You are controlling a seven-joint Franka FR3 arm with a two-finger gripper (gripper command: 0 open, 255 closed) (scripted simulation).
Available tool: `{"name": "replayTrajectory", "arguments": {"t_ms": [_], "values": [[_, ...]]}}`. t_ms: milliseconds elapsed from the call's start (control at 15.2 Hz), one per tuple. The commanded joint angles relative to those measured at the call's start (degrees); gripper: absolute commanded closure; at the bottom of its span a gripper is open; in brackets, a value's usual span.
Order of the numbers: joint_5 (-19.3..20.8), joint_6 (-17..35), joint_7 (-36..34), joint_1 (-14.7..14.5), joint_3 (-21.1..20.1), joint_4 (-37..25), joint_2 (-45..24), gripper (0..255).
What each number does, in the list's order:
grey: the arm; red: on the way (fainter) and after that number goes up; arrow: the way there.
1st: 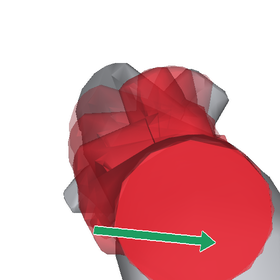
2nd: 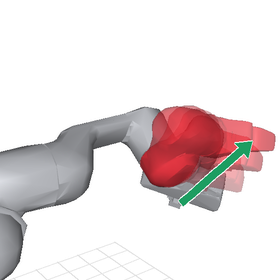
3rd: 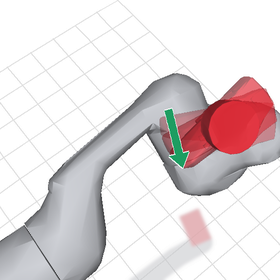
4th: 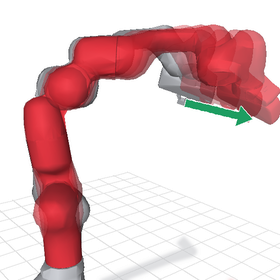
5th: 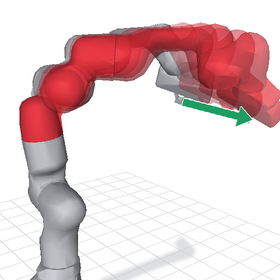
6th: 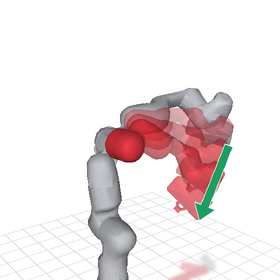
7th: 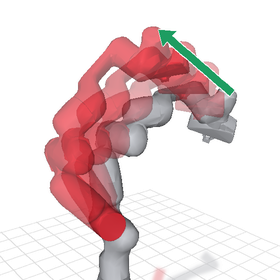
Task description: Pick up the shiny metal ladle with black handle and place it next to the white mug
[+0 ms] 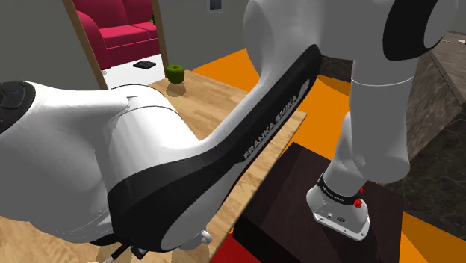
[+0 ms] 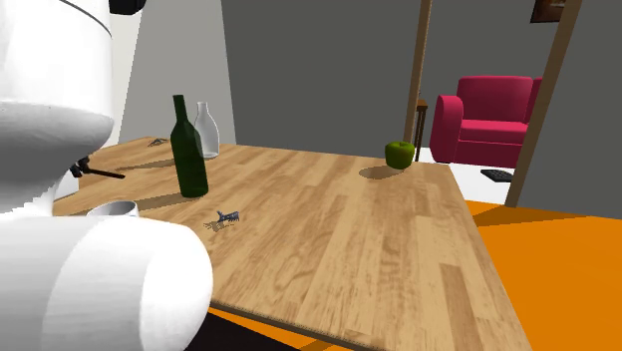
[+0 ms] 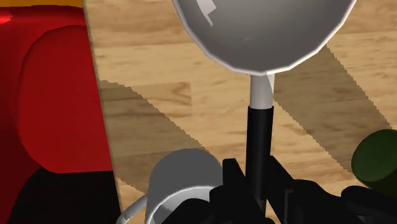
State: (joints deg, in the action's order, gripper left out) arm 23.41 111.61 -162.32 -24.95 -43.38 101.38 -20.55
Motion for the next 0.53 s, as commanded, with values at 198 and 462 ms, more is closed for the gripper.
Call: {"name": "replayTrajectory", "arguments": {"t_ms": [198,462], "values": [[4.45,-5.98,-6.07,-9.24,1.03,-12.16,-8.96,255],[7.28,-11.01,-9.19,-17.24,2.42,-23.38,-16.21,255]]}}
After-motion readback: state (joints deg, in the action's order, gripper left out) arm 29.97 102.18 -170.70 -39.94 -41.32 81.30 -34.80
